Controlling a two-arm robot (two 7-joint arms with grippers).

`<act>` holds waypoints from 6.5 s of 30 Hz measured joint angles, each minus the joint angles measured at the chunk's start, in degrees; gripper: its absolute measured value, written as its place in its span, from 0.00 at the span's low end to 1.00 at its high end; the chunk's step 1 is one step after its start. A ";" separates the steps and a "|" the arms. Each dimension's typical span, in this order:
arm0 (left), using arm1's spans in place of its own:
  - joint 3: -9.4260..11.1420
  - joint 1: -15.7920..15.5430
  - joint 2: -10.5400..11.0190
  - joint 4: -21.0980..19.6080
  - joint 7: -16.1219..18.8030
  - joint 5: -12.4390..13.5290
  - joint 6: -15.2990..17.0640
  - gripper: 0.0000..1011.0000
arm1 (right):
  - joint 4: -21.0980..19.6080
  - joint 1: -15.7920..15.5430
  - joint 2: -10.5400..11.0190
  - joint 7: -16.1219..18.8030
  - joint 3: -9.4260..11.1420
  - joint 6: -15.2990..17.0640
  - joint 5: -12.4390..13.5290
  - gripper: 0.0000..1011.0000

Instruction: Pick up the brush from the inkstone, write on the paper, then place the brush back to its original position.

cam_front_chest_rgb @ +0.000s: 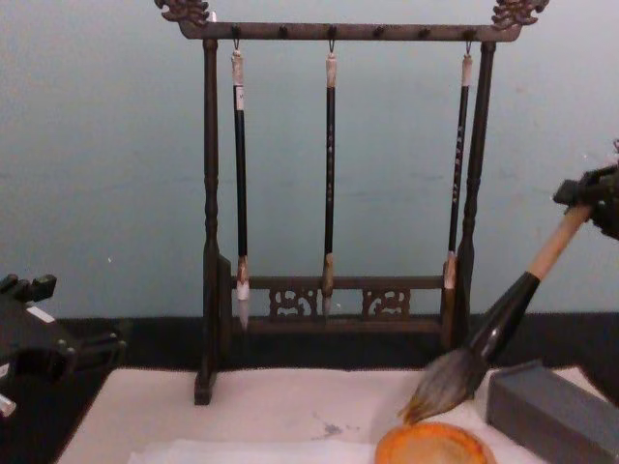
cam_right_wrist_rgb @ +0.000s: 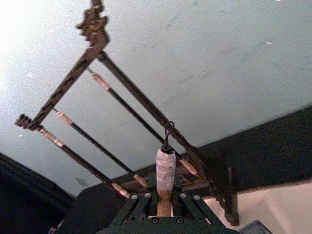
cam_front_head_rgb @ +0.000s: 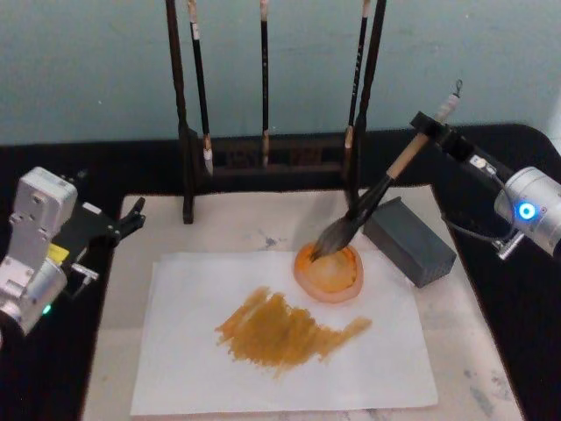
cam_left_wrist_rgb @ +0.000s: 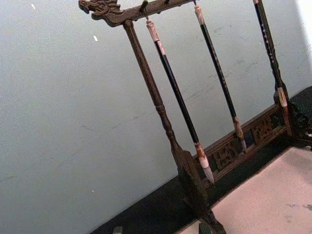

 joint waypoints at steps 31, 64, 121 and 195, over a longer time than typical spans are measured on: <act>0.00 0.00 0.00 0.00 0.00 0.00 0.00 1.00 | 5.51 -2.02 -2.33 -7.43 -0.20 -3.70 8.54 0.15; 0.00 0.00 0.00 0.00 0.00 0.00 0.00 1.00 | 9.89 -1.02 -1.67 -9.28 -1.75 -4.96 17.18 0.15; 0.00 0.00 0.00 0.00 0.00 0.00 0.00 1.00 | 11.32 -0.04 0.92 -9.69 -5.25 -7.42 22.19 0.27; 0.00 0.00 0.00 0.00 0.00 0.00 0.00 1.00 | -5.04 -6.44 11.63 -16.38 -15.70 -21.27 -5.55 0.99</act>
